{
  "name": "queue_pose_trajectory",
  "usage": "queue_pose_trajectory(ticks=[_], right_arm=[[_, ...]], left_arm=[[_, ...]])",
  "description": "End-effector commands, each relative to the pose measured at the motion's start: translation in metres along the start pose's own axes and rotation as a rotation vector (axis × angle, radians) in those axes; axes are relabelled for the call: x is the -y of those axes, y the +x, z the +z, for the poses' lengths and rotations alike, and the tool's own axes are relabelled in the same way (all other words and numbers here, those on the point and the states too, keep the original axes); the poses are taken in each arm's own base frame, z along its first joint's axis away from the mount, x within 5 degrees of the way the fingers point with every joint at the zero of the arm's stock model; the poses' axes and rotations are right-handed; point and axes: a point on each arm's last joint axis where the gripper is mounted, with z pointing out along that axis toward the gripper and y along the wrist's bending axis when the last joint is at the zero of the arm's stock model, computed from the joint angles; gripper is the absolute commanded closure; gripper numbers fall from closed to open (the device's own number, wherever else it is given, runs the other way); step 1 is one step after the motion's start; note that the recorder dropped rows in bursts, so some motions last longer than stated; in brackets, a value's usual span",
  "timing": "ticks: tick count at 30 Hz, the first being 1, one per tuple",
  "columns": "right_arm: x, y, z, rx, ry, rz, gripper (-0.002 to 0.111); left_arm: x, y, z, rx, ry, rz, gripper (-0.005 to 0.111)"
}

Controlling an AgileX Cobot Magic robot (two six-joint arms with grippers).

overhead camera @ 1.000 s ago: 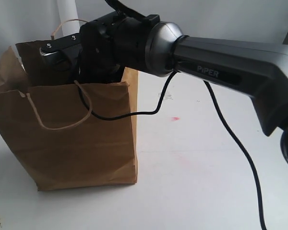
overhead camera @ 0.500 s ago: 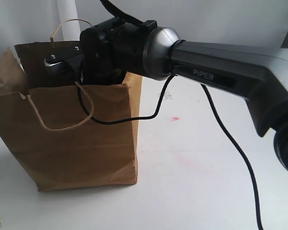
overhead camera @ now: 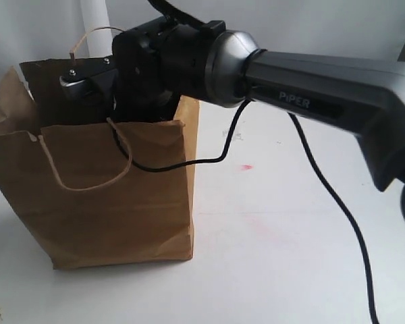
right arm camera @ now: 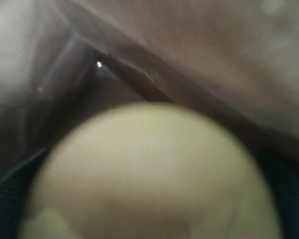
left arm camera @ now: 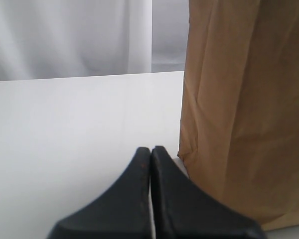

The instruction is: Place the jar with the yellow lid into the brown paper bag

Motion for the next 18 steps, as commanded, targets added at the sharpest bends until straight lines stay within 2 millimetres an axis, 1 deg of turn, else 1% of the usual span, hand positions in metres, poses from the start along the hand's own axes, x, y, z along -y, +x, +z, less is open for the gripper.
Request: queue_pose_trajectory(ticks=[1, 2, 3, 4, 5, 6, 8, 9, 10, 12, 13, 16, 17, 18], right_arm=[[-0.002, -0.013, -0.043, 0.114, -0.012, -0.009, 0.007], [-0.003, -0.014, -0.050, 0.127, -0.014, -0.009, 0.011], [-0.003, -0.017, -0.066, 0.159, -0.017, -0.010, 0.024], [-0.003, -0.018, -0.074, 0.176, -0.019, -0.010, 0.030], [-0.004, -0.020, -0.090, 0.207, -0.022, -0.010, 0.048], [-0.004, -0.021, -0.097, 0.221, -0.023, -0.010, 0.058], [-0.004, -0.021, -0.116, 0.249, -0.026, -0.011, 0.082], [-0.004, -0.021, -0.126, 0.260, -0.026, -0.012, 0.095], [-0.004, -0.019, -0.132, 0.258, -0.023, -0.018, 0.107], [-0.003, -0.018, -0.141, 0.253, -0.015, -0.027, 0.108], [-0.002, -0.014, -0.152, 0.239, -0.010, -0.052, 0.108], [-0.001, -0.007, -0.177, 0.230, -0.006, -0.081, 0.108], [-0.001, -0.004, -0.194, 0.242, -0.001, -0.085, 0.108], [-0.001, -0.001, -0.205, 0.256, 0.000, -0.086, 0.108]], left_arm=[[0.001, -0.001, 0.000, 0.008, 0.008, -0.006, 0.106], [0.001, -0.001, 0.000, 0.008, 0.008, -0.006, 0.106], [0.001, -0.001, 0.000, 0.008, 0.008, -0.006, 0.106], [0.001, -0.001, 0.000, 0.008, 0.008, -0.006, 0.106], [0.001, -0.001, 0.000, 0.008, 0.008, -0.006, 0.106], [0.001, -0.001, 0.000, 0.008, 0.008, -0.006, 0.106], [0.001, -0.001, 0.000, 0.008, 0.008, -0.006, 0.106], [0.001, -0.001, 0.000, 0.008, 0.008, -0.006, 0.106], [0.001, -0.001, 0.000, 0.008, 0.008, -0.006, 0.106], [0.001, -0.001, 0.000, 0.008, 0.008, -0.006, 0.106], [0.001, -0.001, 0.000, 0.008, 0.008, -0.006, 0.106], [0.001, -0.001, 0.000, 0.008, 0.008, -0.006, 0.106], [0.001, -0.001, 0.000, 0.008, 0.008, -0.006, 0.106], [0.001, -0.001, 0.000, 0.008, 0.008, -0.006, 0.106]])
